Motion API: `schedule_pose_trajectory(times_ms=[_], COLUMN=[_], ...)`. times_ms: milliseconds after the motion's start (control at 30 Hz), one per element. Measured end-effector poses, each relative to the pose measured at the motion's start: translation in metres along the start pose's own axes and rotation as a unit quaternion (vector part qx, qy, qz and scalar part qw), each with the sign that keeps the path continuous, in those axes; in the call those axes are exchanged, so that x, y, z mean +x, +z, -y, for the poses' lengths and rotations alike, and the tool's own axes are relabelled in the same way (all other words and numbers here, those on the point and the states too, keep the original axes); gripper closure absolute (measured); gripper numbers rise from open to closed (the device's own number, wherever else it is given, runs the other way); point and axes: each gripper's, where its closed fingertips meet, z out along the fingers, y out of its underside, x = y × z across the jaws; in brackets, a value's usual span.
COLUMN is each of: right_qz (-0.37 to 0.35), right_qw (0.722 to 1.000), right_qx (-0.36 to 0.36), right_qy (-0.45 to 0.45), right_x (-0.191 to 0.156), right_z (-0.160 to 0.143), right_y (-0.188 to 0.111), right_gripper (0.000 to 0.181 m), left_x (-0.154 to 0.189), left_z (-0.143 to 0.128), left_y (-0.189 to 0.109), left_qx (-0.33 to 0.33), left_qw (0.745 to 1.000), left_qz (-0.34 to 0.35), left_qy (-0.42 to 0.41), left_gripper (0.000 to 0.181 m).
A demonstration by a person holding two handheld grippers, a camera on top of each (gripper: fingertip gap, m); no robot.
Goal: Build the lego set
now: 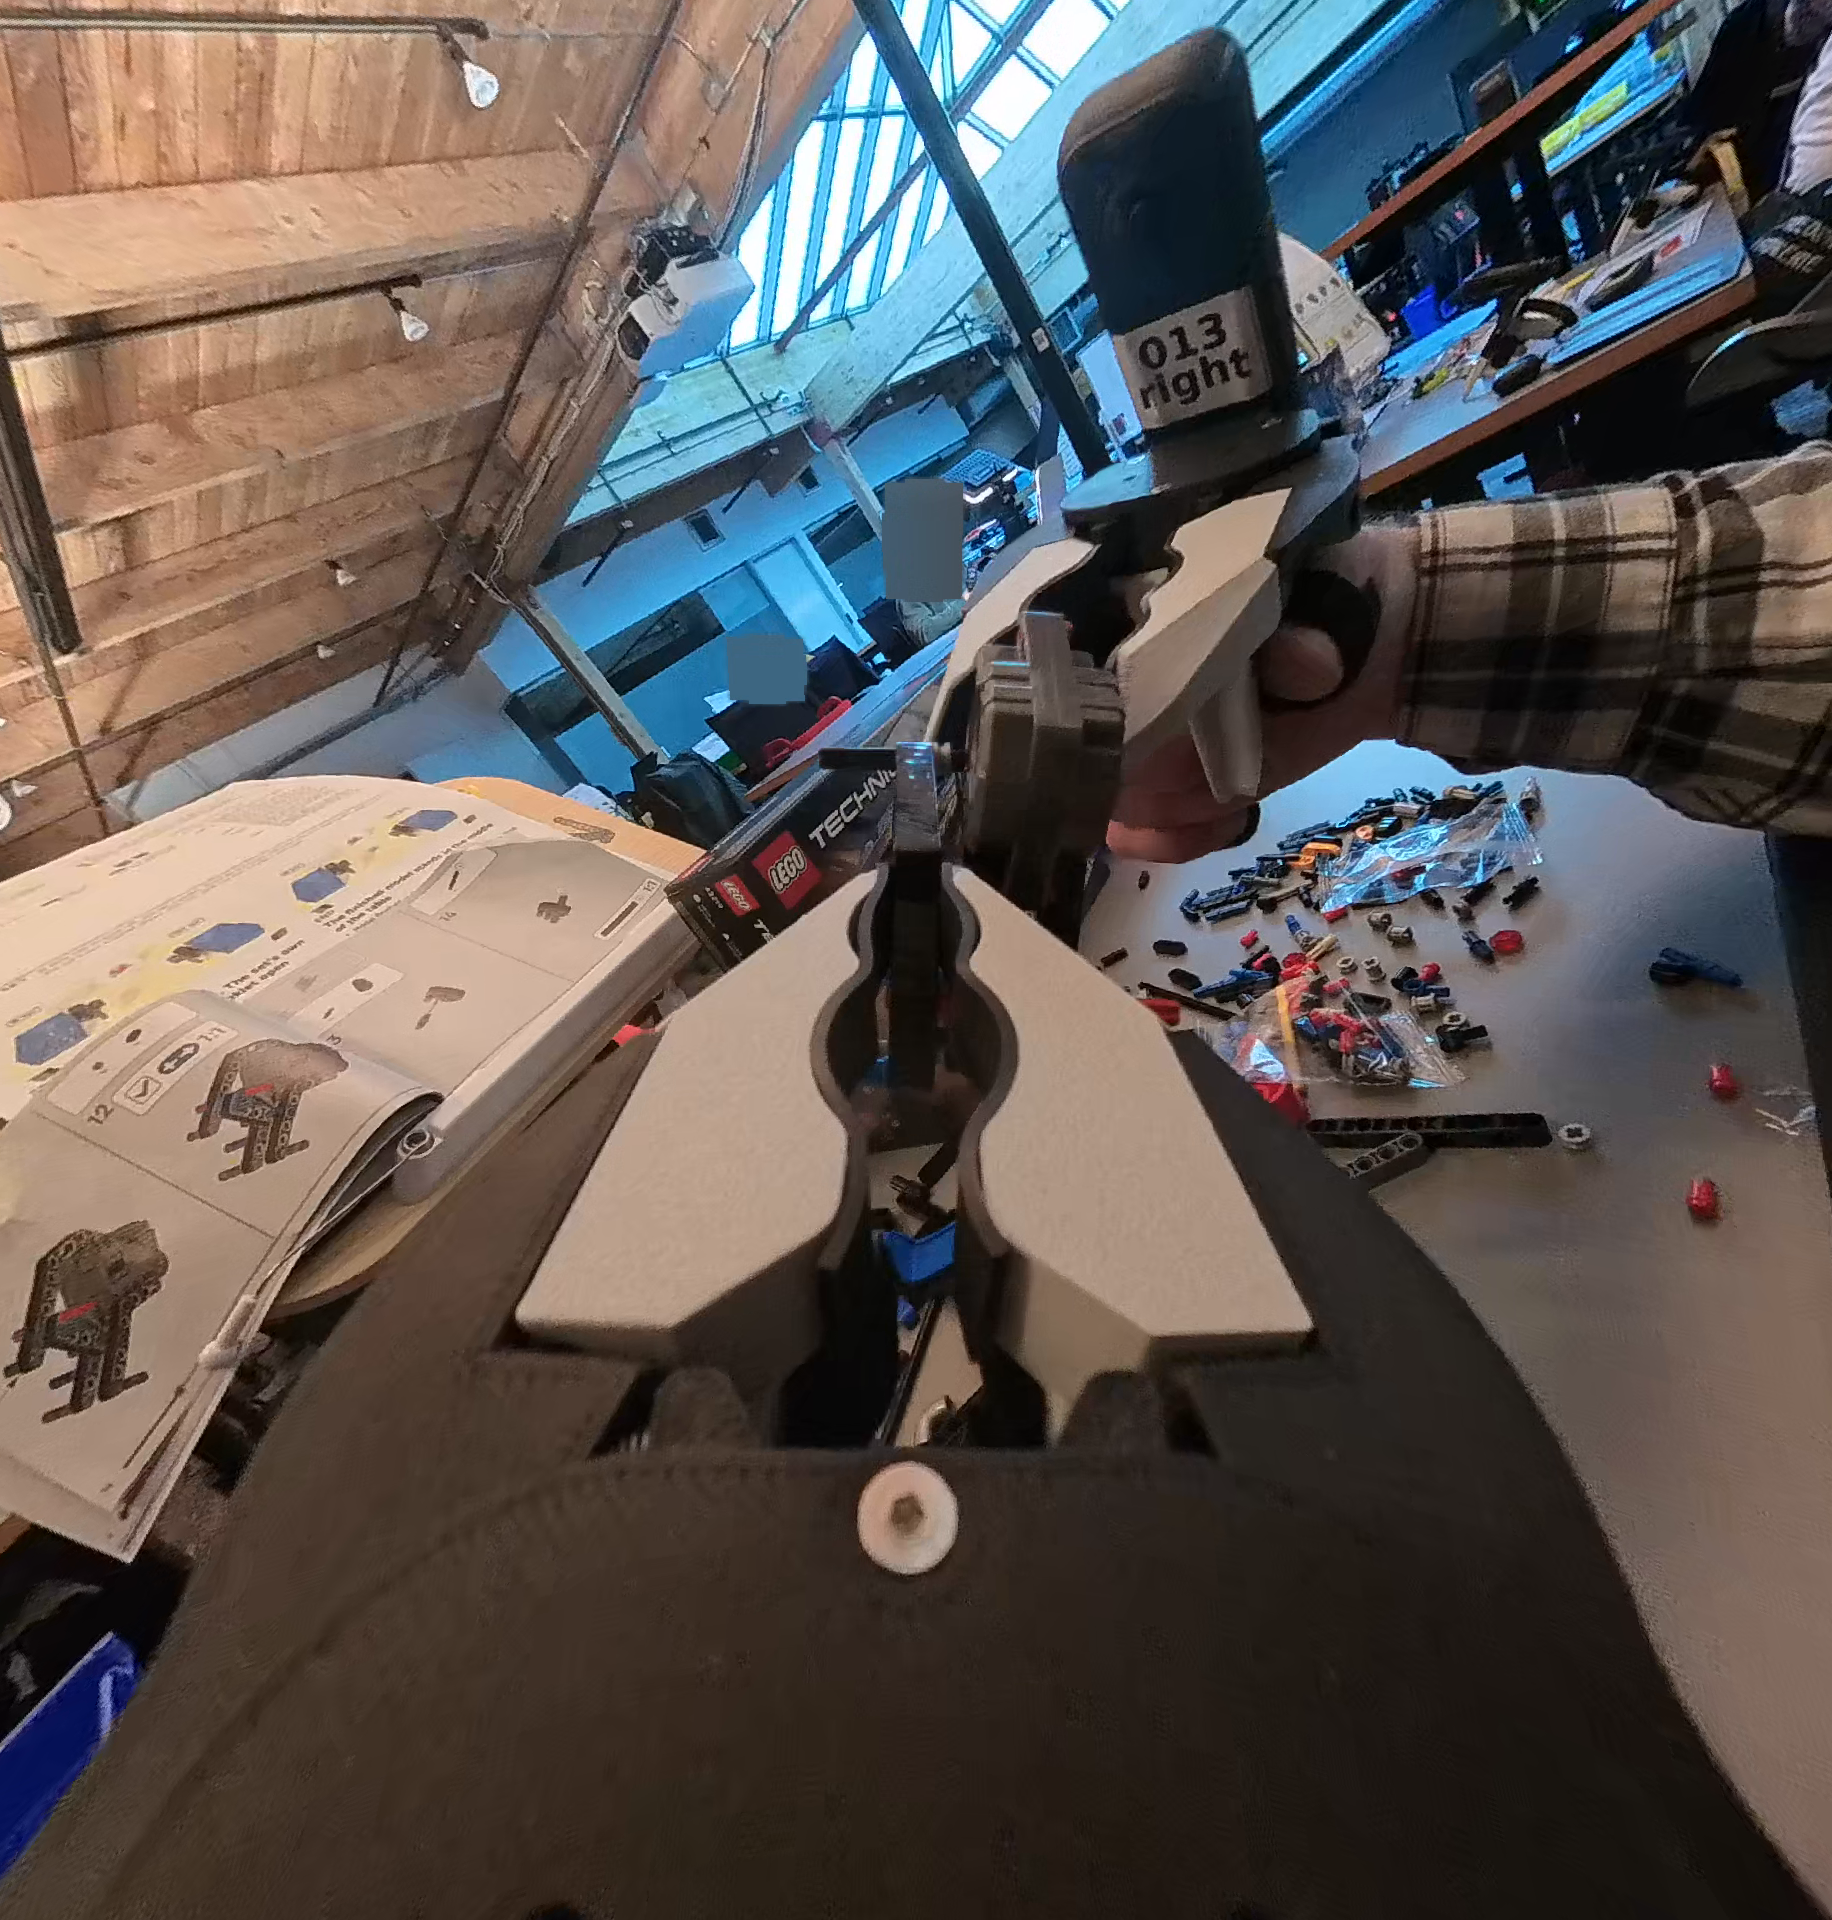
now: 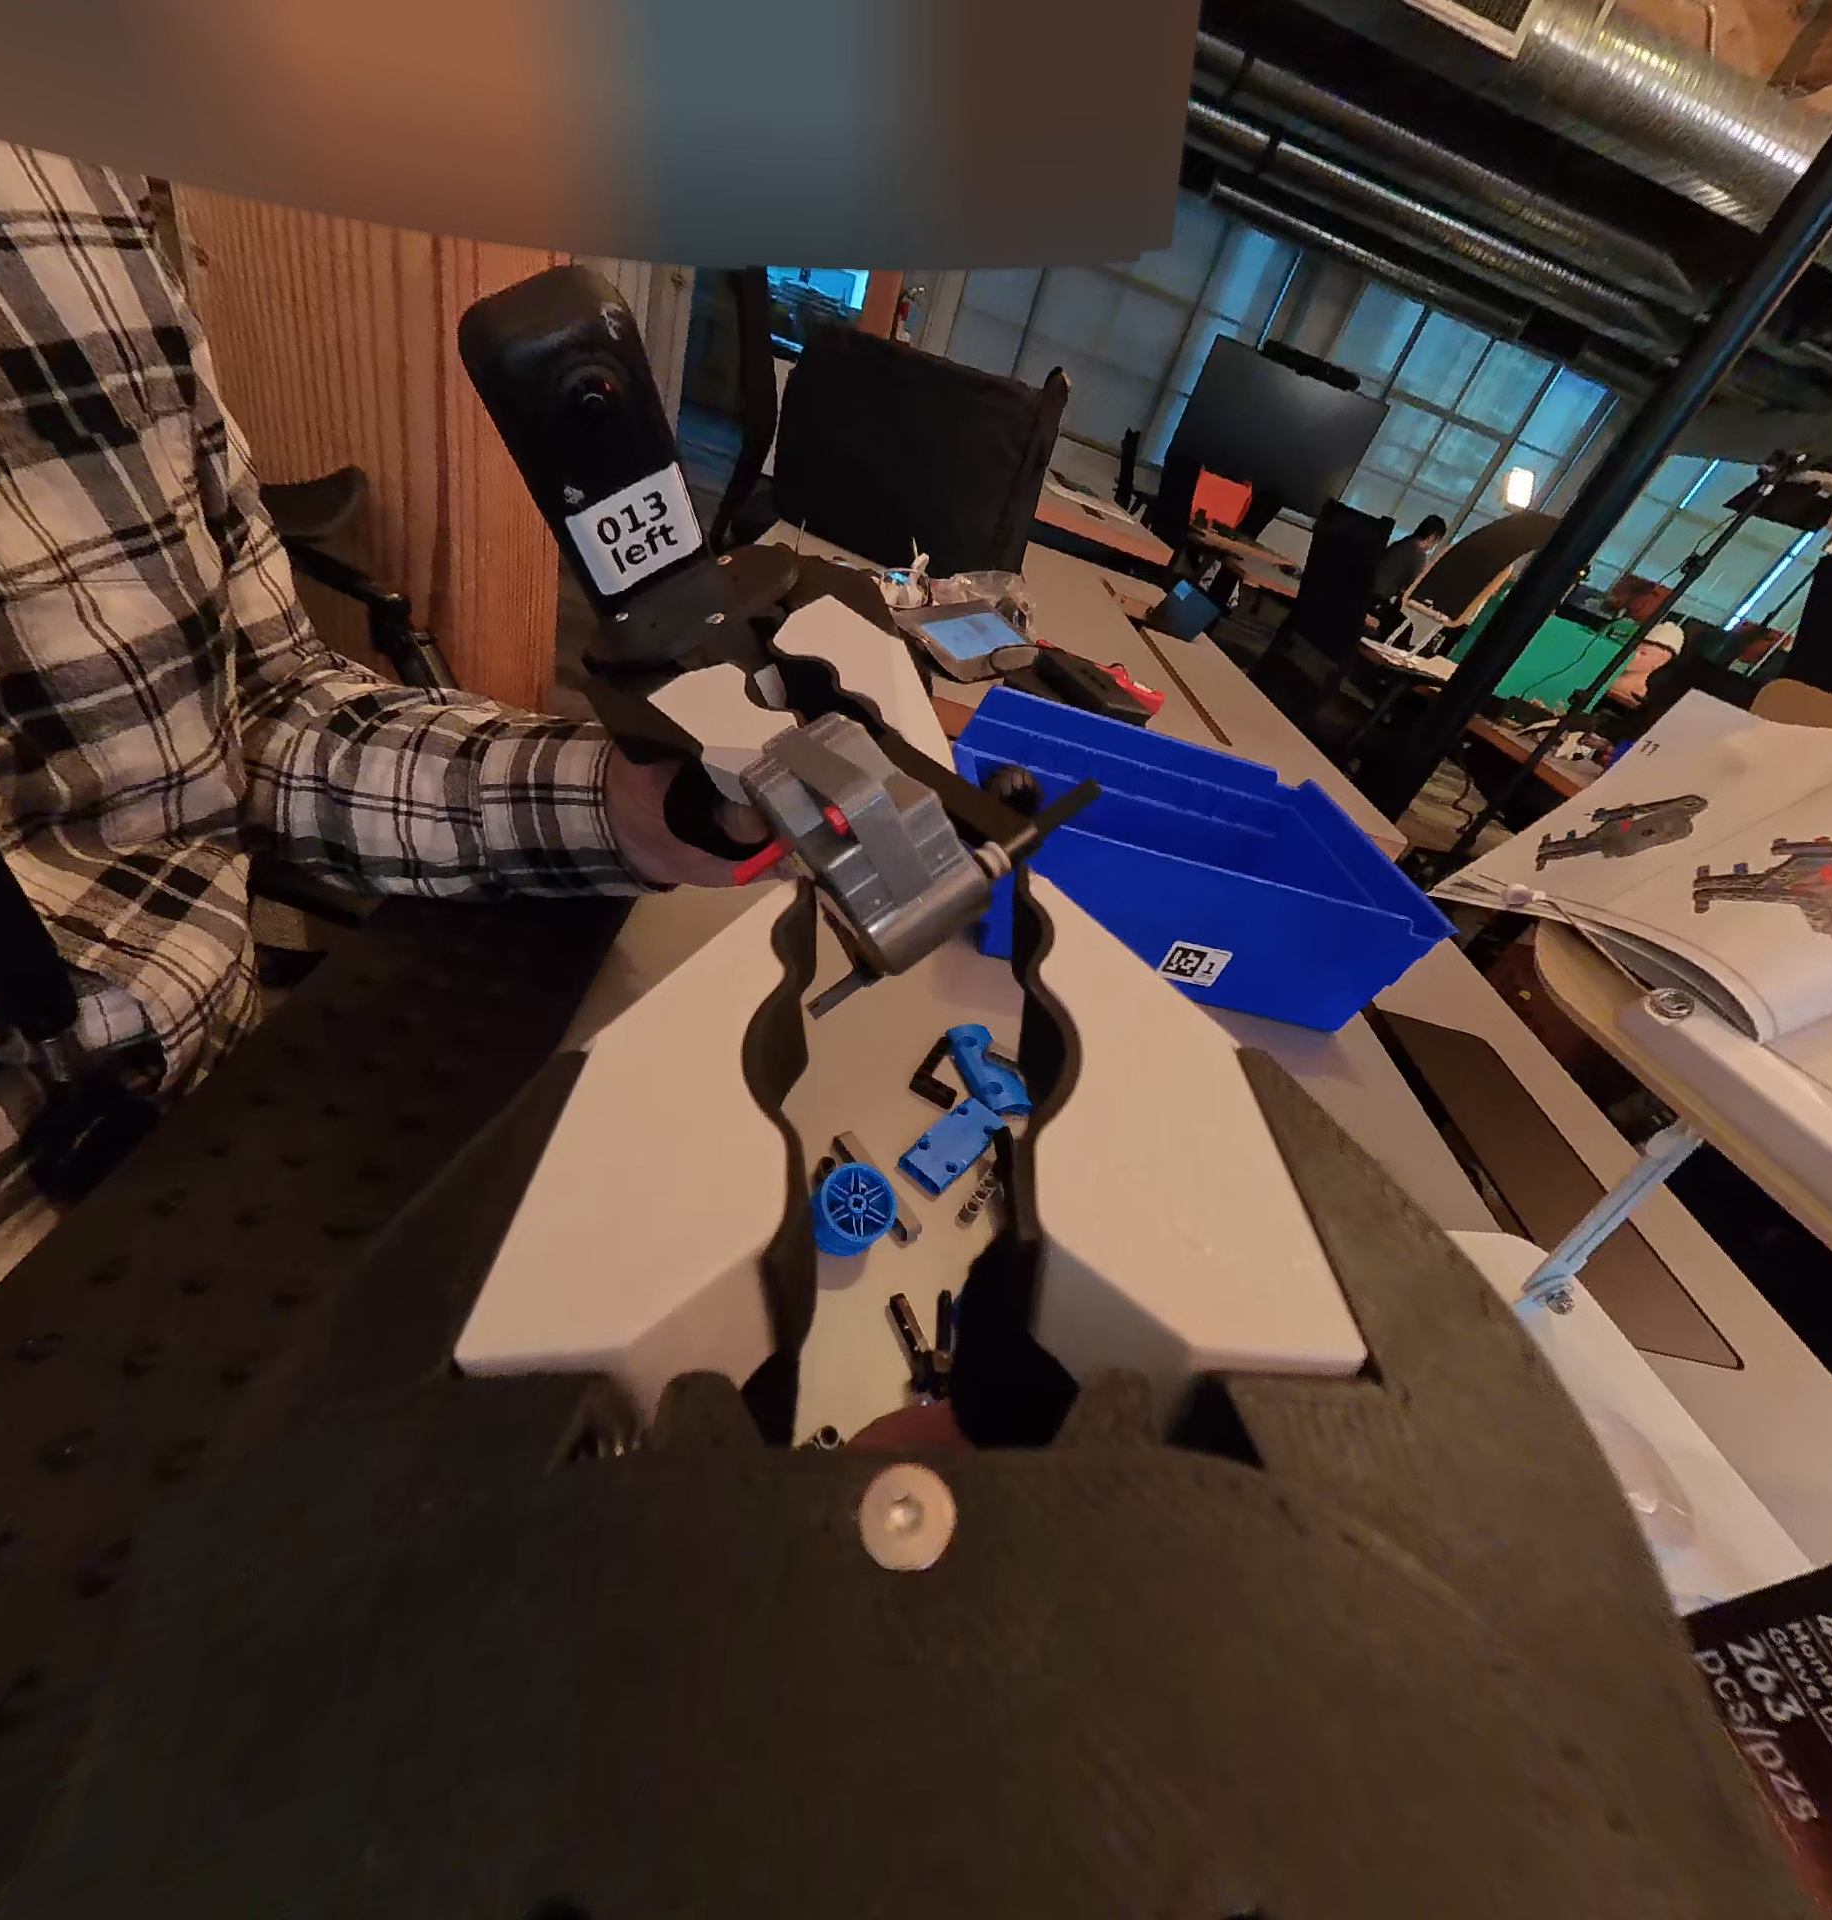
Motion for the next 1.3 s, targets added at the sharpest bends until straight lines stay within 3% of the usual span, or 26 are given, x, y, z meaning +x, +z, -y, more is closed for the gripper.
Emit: schedule_pose_trajectory(times_ms=[300,733,1300], right_qz=[-0.005,-0.026,-0.016], right_qw=[1.0,0.999,0.998], right_qx=[-0.006,-0.009,-0.052], right_qy=[-0.016,-0.042,-0.043], right_x=[-0.001,-0.002,-0.007], right_z=[0.0,0.008,-0.009], right_y=[-0.002,-0.008,0.0], right_gripper=[0.151,0.148,0.148], left_x=[0.004,0.004,0.011], left_z=[-0.003,-0.011,-0.02], left_y=[0.002,0.006,0.01], left_qx=[-0.002,-0.031,-0.053], left_qw=[0.999,1.0,0.998], left_qz=[-0.017,0.004,-0.012], left_qy=[-0.031,0.005,-0.015], left_gripper=[0.176,0.177,0.176])
